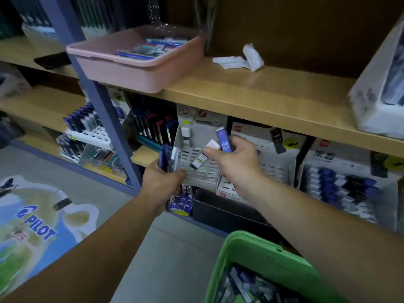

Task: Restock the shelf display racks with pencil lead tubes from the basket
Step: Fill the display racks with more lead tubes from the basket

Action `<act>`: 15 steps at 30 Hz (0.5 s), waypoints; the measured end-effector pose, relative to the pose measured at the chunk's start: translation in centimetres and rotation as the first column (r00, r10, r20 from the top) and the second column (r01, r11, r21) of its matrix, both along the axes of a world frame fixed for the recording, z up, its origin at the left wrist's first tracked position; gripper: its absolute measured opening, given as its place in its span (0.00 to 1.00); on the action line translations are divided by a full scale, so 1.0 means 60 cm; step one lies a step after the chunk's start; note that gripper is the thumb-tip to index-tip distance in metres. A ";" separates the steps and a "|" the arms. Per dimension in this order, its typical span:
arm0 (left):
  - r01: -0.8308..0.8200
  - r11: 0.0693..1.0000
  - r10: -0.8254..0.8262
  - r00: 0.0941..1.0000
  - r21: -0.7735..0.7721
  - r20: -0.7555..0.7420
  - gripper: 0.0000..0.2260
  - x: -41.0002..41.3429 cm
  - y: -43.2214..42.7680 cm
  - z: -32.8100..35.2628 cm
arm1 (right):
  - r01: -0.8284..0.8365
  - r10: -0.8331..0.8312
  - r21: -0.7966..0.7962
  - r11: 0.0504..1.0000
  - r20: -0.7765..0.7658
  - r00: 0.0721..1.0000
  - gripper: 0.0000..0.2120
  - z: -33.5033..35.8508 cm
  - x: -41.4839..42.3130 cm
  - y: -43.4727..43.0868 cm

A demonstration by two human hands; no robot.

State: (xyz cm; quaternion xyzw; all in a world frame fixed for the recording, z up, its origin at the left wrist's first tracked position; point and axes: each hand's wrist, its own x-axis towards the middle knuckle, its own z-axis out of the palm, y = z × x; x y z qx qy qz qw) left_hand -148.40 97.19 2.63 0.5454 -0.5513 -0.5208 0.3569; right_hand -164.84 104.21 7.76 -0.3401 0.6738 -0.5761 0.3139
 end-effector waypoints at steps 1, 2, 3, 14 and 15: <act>-0.014 1.000 0.014 0.999 0.012 -0.031 0.09 0.007 -0.011 -0.013 | -0.003 0.003 -0.008 1.000 -0.034 0.999 0.12 -0.002 0.005 -0.023; -0.017 0.999 0.019 0.998 0.028 -0.053 0.10 0.013 -0.021 -0.025 | 0.000 -0.001 -0.016 1.000 -0.073 0.997 0.12 -0.004 0.007 -0.046; -0.019 0.999 0.022 0.997 0.042 -0.073 0.11 0.019 -0.029 -0.036 | 0.008 -0.010 -0.016 1.000 -0.110 0.994 0.11 -0.007 0.009 -0.068; 0.058 0.967 0.032 0.939 0.250 -0.341 0.15 0.037 -0.056 -0.066 | -0.003 0.053 0.121 0.993 -0.414 0.909 0.04 -0.068 -0.001 -0.200; 0.068 0.964 0.028 0.936 0.258 -0.350 0.14 0.036 -0.055 -0.065 | -0.008 0.059 0.120 0.993 -0.426 0.903 0.05 -0.070 -0.001 -0.202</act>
